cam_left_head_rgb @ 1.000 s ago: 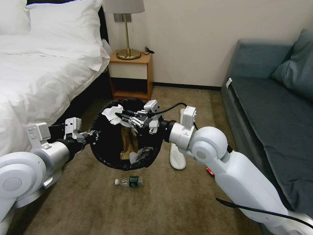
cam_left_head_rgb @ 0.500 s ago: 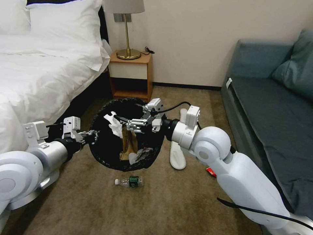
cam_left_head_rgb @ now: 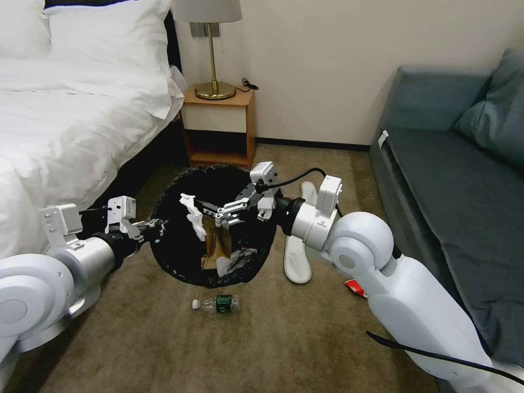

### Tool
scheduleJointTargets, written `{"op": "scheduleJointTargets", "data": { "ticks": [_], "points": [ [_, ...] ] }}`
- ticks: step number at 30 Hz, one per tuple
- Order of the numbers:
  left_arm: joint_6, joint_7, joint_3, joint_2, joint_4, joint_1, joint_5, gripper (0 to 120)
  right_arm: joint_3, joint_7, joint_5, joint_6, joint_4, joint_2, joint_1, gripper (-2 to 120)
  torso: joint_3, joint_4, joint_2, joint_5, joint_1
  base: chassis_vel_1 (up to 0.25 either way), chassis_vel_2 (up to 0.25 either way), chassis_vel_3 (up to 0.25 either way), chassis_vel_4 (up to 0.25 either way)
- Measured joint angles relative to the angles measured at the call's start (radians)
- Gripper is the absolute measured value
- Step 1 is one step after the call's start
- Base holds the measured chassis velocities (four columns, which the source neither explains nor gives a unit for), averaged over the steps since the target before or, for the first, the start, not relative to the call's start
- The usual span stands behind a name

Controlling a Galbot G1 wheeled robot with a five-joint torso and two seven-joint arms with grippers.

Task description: Pick up the trash bin, then pick up the garbage on the floor and place it into the trash bin.

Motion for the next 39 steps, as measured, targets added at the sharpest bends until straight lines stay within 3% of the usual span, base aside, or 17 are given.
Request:
{"op": "scheduleJointTargets", "data": {
  "ticks": [13, 39],
  "points": [
    [0.000, 0.004, -0.007, -0.006, 0.000, 0.003, 0.005, 3, 0.058, 0.003, -0.088, -0.033, 0.034, -0.044, -0.001, 101, 0.000, -0.0001, 0.000, 0.0000, 0.000, 0.000, 0.000, 0.000, 0.000],
    [0.000, 0.027, -0.020, -0.003, 0.011, -0.001, 0.017, 3, 0.185, -0.092, -0.191, -0.050, 0.026, -0.153, -0.041, 100, 0.000, 0.0000, 0.000, 0.0000, 0.000, 0.000, 0.000, 0.000, 0.000]
  ]
}}
